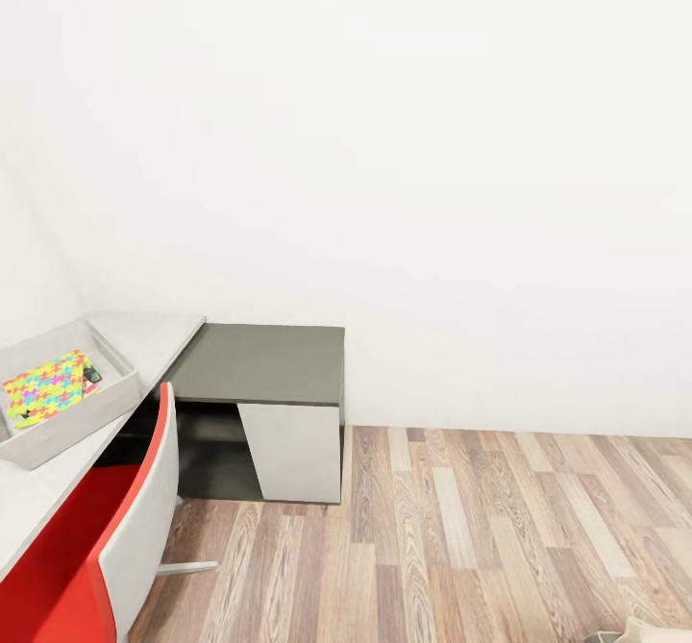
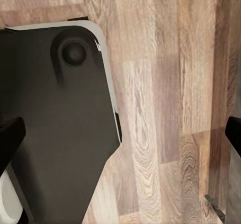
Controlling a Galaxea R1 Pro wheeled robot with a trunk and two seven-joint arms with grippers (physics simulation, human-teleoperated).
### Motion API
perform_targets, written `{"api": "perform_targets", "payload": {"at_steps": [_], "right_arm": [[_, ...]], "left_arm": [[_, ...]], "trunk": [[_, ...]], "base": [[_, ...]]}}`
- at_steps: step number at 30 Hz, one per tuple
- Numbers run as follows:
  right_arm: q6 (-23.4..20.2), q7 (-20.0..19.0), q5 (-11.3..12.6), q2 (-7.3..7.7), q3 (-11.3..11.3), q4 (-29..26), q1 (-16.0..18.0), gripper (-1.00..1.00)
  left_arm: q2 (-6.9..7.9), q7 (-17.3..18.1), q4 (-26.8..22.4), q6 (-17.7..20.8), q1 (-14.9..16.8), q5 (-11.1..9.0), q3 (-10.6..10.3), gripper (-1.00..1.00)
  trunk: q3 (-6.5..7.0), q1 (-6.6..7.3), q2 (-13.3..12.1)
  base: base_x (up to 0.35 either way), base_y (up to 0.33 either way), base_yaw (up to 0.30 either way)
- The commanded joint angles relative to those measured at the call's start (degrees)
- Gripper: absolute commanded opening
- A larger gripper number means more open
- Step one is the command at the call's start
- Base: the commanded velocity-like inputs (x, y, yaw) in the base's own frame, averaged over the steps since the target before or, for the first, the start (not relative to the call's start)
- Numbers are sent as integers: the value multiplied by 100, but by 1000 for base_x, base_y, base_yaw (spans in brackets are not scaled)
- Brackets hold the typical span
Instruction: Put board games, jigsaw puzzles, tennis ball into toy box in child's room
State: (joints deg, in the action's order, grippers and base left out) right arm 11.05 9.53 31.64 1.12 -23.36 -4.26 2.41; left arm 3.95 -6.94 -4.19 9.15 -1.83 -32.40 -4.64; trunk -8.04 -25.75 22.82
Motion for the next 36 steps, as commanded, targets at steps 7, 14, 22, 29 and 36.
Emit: {"api": "perform_targets", "payload": {"at_steps": [7, 14, 22, 29, 36], "right_arm": [[14, 18, 34, -1, -61, -11, 16, 100], [22, 19, 30, -32, -67, -25, 69, 100], [24, 20, 43, -53, -52, -31, 108, 100], [23, 21, 55, -56, -49, -31, 113, 100], [21, 22, 71, -58, -49, -31, 129, 100]], "left_arm": [[1, -36, -31, 43, -9, -53, -51, 100], [6, -37, -34, 40, -10, -50, -53, 100], [2, -37, -33, 41, -10, -52, -49, 100], [1, -36, -35, 42, -11, -54, -47, 100], [5, -36, -35, 38, -11, -50, -51, 100]], "trunk": [[-10, -3, 10], [-10, -3, 10], [-10, -3, 10], [-10, -3, 10], [-10, -3, 10]], "base": [[0, 0, 0], [0, 0, 0], [0, 0, 0], [0, 0, 0], [0, 0, 0]]}}
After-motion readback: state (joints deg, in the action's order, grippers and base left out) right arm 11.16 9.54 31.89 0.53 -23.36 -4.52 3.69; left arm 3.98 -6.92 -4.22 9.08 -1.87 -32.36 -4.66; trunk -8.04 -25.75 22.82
